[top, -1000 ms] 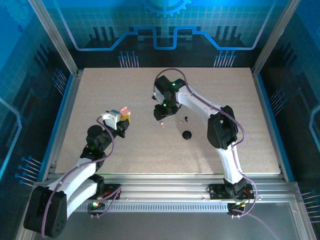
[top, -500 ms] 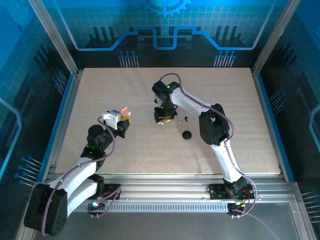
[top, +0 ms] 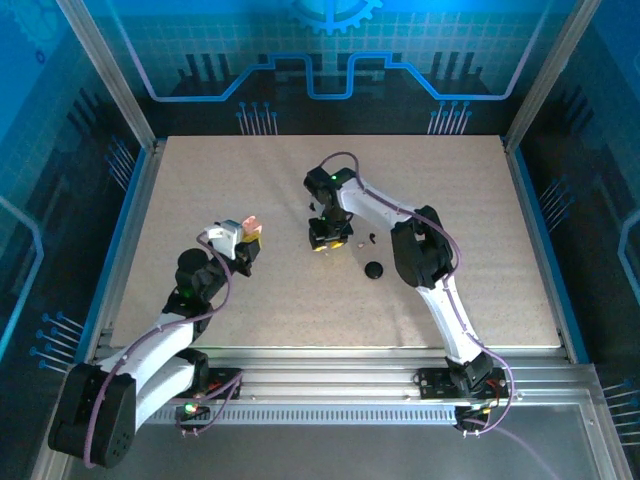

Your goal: Insert the wireless bluetooth earbuds into the charging case

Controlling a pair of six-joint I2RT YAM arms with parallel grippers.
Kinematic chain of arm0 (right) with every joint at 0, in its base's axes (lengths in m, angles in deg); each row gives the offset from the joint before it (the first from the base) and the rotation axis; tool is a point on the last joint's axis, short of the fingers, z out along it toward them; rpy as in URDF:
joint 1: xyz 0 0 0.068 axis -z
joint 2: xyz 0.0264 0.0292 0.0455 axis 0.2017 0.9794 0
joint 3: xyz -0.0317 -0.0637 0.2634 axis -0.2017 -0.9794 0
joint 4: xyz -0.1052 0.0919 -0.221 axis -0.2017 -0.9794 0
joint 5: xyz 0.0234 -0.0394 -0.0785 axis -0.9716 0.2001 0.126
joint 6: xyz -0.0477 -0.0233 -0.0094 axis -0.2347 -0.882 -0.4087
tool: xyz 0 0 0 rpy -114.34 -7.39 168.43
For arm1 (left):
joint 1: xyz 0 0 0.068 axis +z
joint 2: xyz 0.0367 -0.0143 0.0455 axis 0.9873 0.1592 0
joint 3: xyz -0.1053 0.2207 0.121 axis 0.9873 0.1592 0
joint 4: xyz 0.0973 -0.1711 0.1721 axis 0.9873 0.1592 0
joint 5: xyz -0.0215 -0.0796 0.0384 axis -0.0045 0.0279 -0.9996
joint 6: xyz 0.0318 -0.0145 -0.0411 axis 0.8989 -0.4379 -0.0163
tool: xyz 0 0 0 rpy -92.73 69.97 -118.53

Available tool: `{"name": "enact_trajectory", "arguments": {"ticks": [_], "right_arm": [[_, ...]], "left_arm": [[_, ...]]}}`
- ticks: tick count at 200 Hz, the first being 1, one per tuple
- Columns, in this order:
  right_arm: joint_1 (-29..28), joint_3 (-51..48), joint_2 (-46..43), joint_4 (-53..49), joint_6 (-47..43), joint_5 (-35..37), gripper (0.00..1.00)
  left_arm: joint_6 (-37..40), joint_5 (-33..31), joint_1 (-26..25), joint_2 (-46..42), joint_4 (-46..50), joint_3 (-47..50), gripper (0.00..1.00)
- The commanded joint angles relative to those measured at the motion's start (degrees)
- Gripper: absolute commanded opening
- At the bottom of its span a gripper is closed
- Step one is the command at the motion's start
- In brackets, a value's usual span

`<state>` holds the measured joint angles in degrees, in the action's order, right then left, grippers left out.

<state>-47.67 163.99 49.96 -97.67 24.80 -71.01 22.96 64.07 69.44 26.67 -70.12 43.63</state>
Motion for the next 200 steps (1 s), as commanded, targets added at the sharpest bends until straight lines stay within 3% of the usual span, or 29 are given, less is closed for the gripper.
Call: {"name": "enact_trajectory", "arguments": {"ticks": [1,143,200], "right_arm": [[0.52,0.82,2.24,0.44,0.94,-0.37,0.38],[0.75,-5.34,0.68,8.51,3.05,-0.55,0.23],[0.71,-18.08,-8.26,19.51,5.30,-0.33,0.18]], "left_arm": [[1.01,0.46,0.59,0.25,-1.79,-0.32,0.18],[-0.32,0.37,0.59,-0.61,0.12,0.17,0.18],[-2.18,2.86,0.50,0.55,-1.42,0.23,0.17]]}}
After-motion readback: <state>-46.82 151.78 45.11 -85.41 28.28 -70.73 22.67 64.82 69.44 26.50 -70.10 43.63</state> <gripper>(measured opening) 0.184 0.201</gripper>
